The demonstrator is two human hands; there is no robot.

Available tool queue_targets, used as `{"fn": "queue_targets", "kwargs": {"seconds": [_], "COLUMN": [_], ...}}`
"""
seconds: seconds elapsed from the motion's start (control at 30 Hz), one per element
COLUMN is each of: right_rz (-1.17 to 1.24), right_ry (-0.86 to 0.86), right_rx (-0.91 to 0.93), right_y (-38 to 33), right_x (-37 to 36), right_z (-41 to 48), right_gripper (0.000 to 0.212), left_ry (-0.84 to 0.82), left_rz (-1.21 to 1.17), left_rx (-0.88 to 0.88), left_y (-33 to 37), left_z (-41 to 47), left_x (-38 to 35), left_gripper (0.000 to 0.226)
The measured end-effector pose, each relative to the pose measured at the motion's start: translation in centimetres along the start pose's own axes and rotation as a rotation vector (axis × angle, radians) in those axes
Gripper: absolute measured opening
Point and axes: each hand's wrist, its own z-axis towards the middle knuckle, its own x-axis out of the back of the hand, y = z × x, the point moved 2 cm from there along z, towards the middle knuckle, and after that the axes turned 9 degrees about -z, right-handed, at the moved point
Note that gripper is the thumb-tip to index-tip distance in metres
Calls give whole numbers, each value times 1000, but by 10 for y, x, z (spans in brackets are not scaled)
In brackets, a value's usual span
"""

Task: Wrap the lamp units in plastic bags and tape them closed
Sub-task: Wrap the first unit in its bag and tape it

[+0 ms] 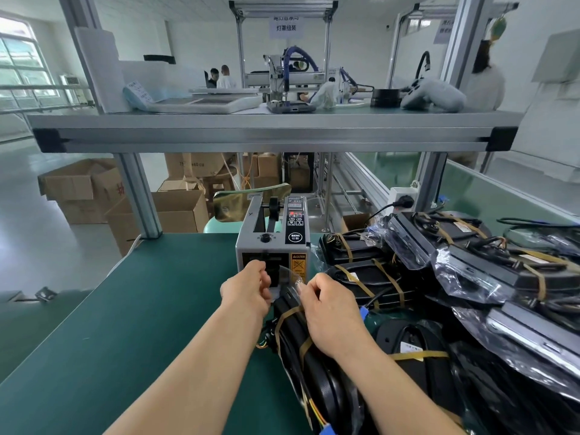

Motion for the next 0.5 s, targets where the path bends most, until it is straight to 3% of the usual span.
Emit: {"fn": "queue_targets", "kwargs": {"seconds": [0.27, 0.5], "right_rz": [-10, 37], "right_ry": [-23, -51], "right_rx": [-4, -25], "right_y": [3, -1], "right_x": [2, 1], "right_z": [3, -1], "right_gripper": [34, 33], "left_ry": [-317, -405], "left_rz": [347, 666], "left_rx": [-261, -366], "left_y": [17, 22], "left_z": [-47, -63], "left_x": [34, 33], "left_gripper": [32, 27]}}
